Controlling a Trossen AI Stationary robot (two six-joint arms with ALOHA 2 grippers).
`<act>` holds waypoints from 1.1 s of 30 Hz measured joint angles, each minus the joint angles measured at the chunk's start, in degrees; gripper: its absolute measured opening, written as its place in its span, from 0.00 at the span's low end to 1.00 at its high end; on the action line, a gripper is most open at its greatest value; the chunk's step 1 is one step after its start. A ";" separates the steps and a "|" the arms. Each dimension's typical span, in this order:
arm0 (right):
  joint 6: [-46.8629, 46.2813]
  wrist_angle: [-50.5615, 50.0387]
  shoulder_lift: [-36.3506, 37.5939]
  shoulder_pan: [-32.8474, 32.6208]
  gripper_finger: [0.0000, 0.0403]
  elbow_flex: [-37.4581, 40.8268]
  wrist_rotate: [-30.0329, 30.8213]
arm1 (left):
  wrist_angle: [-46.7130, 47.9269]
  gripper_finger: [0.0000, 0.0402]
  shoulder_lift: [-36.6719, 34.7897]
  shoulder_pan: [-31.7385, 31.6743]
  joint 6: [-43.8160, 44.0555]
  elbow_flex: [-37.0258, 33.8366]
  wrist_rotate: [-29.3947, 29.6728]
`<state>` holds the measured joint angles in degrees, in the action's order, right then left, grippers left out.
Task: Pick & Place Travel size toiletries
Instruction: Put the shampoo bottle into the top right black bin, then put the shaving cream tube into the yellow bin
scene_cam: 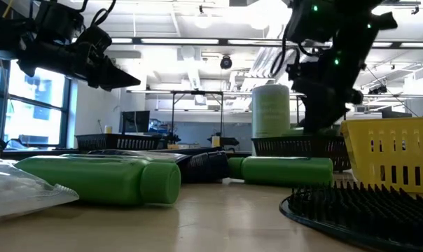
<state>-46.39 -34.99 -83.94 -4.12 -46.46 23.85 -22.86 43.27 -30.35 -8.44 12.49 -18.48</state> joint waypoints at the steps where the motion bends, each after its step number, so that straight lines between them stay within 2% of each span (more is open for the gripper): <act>1: -0.36 1.06 0.00 0.25 0.39 0.63 -0.38 | 0.03 0.00 0.00 0.00 0.01 0.00 0.00; 6: -0.57 4.01 0.00 0.53 0.40 1.62 -1.72 | 0.02 0.00 0.00 0.00 -0.01 0.00 0.02; 16: -0.01 4.89 0.00 0.51 0.52 1.60 -2.77 | 0.05 0.00 0.00 0.00 -0.01 0.00 0.04; 20: 1.72 4.85 0.58 0.51 0.54 1.58 -3.17 | 0.07 0.00 0.00 -0.01 -0.01 0.00 0.17; 27: 4.12 5.54 6.21 0.51 0.46 -1.31 -6.29 | 0.05 0.00 0.00 0.00 -0.01 0.00 0.15; 33: 8.40 14.33 10.93 0.43 0.36 -2.41 -11.20 | 0.05 0.00 0.00 -0.02 -0.01 0.00 0.13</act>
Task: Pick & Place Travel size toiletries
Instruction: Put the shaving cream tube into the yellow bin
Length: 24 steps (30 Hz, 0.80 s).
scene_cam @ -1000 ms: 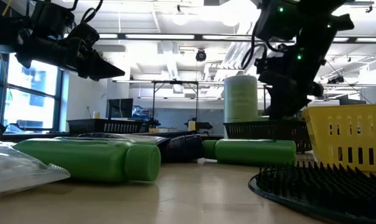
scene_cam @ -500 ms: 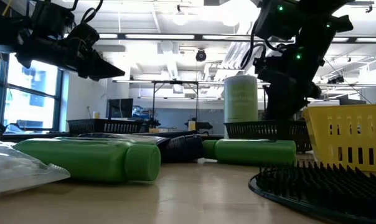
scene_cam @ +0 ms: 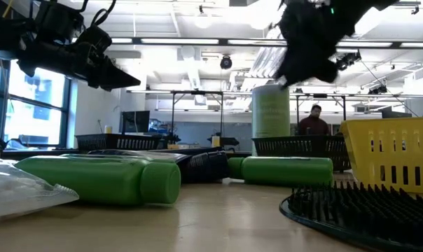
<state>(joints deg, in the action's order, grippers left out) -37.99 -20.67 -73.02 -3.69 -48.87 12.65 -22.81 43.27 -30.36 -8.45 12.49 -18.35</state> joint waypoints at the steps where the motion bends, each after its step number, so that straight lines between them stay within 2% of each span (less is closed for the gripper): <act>1: 0.91 2.26 0.41 -0.08 0.34 -0.06 -1.28 | 0.00 0.00 0.00 0.02 -0.01 0.00 0.00; 6: 6.71 12.06 0.81 -1.16 0.29 -0.06 -6.98 | 0.01 0.00 0.00 0.02 0.00 0.00 -0.01; 10: 9.72 16.93 0.60 -2.32 0.27 -0.03 -9.25 | -0.04 0.00 0.00 0.02 -0.02 0.00 -0.11; 24: 9.30 22.07 0.57 -8.39 0.26 -0.03 -8.65 | 0.28 0.00 -0.01 0.01 -0.02 0.00 -0.17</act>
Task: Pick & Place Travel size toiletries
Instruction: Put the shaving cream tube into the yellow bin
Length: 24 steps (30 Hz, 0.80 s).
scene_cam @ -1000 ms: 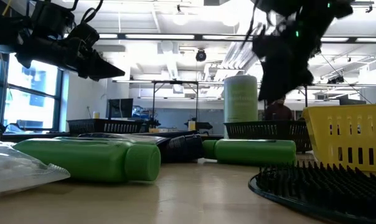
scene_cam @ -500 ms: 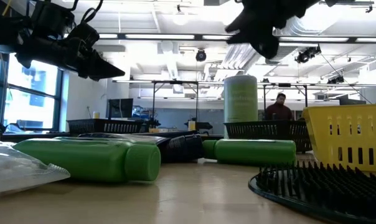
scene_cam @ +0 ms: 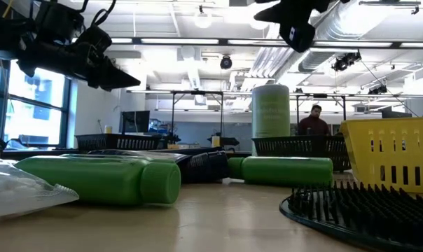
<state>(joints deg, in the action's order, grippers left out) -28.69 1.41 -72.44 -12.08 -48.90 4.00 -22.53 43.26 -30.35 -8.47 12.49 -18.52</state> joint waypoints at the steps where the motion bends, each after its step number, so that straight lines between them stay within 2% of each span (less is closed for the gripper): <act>1: 0.00 0.26 0.00 -0.66 0.26 0.00 0.95 | 0.29 0.00 0.01 0.00 0.28 0.00 0.00; 10: -0.13 2.52 -1.04 -5.94 0.26 0.03 10.70 | 0.46 0.00 0.01 0.00 4.43 0.00 0.02; 18: 1.35 11.83 -6.37 -7.05 0.26 0.09 11.12 | 0.44 0.00 0.01 0.00 4.50 0.00 0.04; 24: 1.87 14.40 -10.49 -6.94 0.26 -0.45 12.04 | 0.37 0.00 0.01 0.00 4.44 0.00 0.04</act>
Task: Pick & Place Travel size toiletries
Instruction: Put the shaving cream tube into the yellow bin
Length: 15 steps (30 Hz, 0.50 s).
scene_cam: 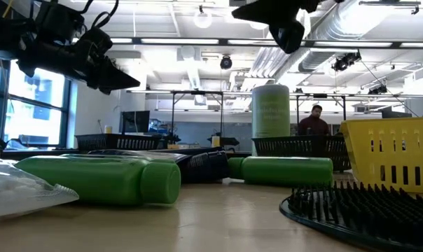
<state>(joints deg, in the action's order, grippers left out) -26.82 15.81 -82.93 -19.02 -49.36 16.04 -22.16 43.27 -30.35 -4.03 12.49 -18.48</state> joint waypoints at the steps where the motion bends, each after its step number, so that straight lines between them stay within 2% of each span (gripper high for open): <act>1: 0.14 0.12 -0.67 -0.01 0.26 -0.66 0.42 | 0.03 0.00 0.00 0.00 0.00 0.00 0.00; 6: 3.06 -1.08 -3.19 -0.01 0.26 -4.97 0.83 | -0.02 0.00 0.00 0.00 -0.11 0.00 0.04; 15: 4.29 -15.11 -7.24 0.00 0.26 -13.79 5.17 | -0.35 0.00 -0.01 0.00 -0.14 0.00 0.17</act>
<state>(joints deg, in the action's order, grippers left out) -22.53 0.70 -90.17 -19.01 -63.15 21.21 -22.51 43.25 -30.35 -4.17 12.49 -18.31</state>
